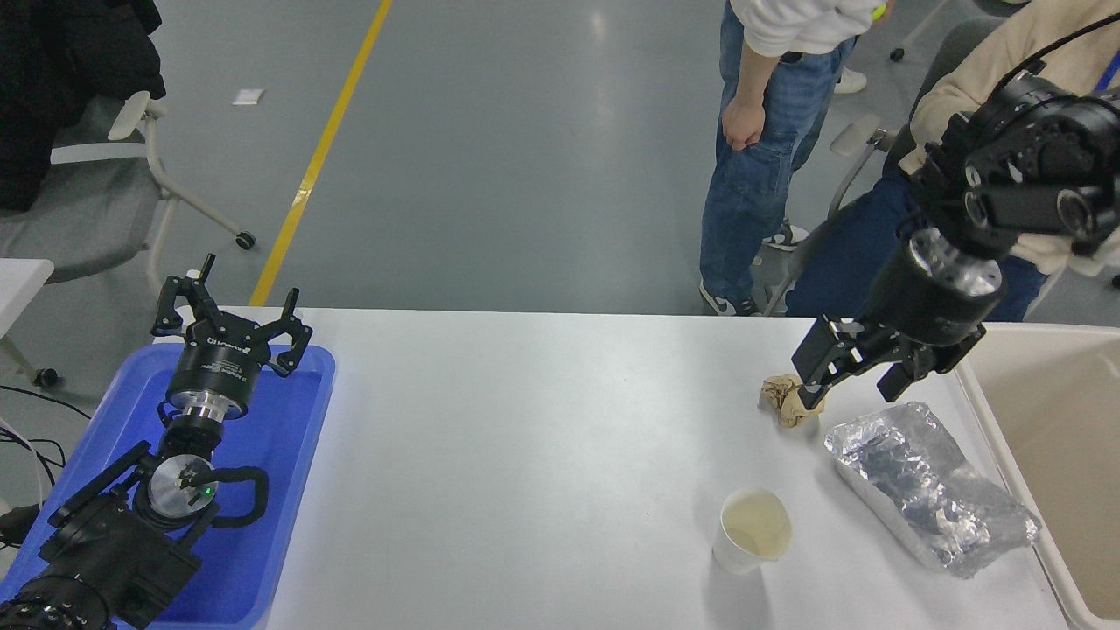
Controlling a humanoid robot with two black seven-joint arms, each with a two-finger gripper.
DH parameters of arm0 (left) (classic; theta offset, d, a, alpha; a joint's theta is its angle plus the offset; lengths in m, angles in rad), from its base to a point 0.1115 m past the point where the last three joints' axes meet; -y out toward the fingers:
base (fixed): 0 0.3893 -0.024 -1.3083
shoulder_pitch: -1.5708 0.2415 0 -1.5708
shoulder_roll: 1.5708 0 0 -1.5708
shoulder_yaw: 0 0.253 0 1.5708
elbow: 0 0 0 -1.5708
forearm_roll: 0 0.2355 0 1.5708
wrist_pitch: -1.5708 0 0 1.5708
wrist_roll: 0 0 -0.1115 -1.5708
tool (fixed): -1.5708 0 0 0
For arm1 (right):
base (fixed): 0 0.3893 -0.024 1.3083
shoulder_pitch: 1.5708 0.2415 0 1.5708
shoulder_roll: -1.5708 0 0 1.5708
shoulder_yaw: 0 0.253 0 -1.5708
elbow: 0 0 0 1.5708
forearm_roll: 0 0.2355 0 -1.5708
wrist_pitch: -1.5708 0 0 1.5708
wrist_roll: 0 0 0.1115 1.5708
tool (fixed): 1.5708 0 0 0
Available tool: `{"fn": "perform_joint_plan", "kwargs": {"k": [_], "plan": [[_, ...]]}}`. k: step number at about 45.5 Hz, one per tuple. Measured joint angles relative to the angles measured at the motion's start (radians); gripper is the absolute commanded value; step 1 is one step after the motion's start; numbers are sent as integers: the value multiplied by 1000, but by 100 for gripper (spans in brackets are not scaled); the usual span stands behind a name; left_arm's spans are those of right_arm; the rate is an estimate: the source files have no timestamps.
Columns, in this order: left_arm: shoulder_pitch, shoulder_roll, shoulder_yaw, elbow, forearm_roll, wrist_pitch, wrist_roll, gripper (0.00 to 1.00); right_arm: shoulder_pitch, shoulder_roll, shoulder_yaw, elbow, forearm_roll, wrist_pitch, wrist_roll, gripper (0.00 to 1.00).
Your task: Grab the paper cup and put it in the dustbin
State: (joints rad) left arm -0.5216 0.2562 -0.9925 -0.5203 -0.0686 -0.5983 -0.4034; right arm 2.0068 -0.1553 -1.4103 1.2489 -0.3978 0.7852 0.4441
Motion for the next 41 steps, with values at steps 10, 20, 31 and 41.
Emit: {"fn": "perform_joint_plan", "kwargs": {"k": [10,20,31,41], "plan": [[0,0,0,0,0,0,0,100,-103,0,39,-37,29,0,-62,100],[0,0,-1,0,0,-2,0,100,-207,6,72,-93,53,0,-85,100],[0,0,-1,0,0,-3,0,100,-264,11,86,-118,102,-10,-112,100],[0,0,-1,0,0,-3,0,100,-292,13,91,-123,141,-41,-130,100]]}}
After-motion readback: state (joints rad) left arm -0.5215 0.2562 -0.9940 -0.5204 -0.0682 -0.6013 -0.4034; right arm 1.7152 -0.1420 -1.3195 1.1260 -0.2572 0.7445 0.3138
